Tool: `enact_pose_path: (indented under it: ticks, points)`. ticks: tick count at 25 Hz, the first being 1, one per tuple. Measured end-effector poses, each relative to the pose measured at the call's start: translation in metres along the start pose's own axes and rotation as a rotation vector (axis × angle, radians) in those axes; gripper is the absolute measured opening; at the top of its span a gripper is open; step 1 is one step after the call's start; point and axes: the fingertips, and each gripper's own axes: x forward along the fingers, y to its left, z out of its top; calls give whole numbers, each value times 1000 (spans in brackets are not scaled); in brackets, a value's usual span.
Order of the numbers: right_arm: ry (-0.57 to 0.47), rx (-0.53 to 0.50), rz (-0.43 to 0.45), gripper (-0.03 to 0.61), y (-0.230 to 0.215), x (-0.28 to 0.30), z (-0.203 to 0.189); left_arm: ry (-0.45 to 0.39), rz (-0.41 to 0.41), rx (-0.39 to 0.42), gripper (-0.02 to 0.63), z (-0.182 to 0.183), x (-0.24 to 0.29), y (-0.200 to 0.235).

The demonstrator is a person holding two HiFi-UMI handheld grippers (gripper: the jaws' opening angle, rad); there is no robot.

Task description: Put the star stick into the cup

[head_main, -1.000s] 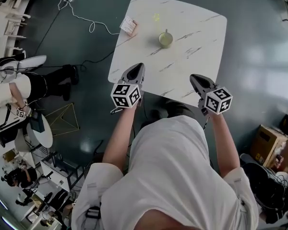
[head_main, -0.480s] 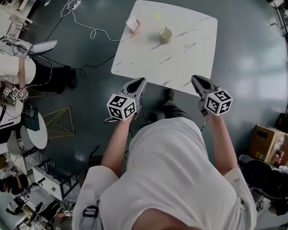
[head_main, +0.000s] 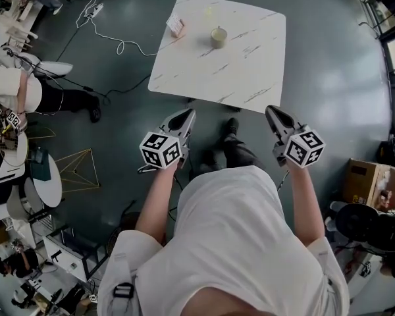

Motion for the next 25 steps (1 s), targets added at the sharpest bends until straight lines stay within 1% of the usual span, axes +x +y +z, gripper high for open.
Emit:
enact_pose_path:
  ticks: [3, 8, 13, 15, 17, 20, 25]
  points:
    - [2, -12, -9, 26, 2, -15, -7, -3, 3, -6, 14, -9, -8, -10]
    - [-2, -38, 1, 26, -8, -32, -8, -57, 20, -5, 14, -8, -17, -33]
    - [-9, -78, 68, 26, -13, -32, 6, -91, 57, -19, 14, -5, -13, -50]
    - [-12, -113, 107, 26, -11, -35, 14, -108, 72, -34, 14, -3, -13, -57]
    - [-14, -156, 136, 26, -12, -37, 23, -126, 79, -32, 14, 3, -9, -61]
    - [-6, -183, 156, 25, -23, -40, 28, -134, 94, -21, 14, 7, 0, -65]
    - [-8, -177, 163, 26, -41, -46, 31, -144, 96, -15, 14, 10, 9, -75]
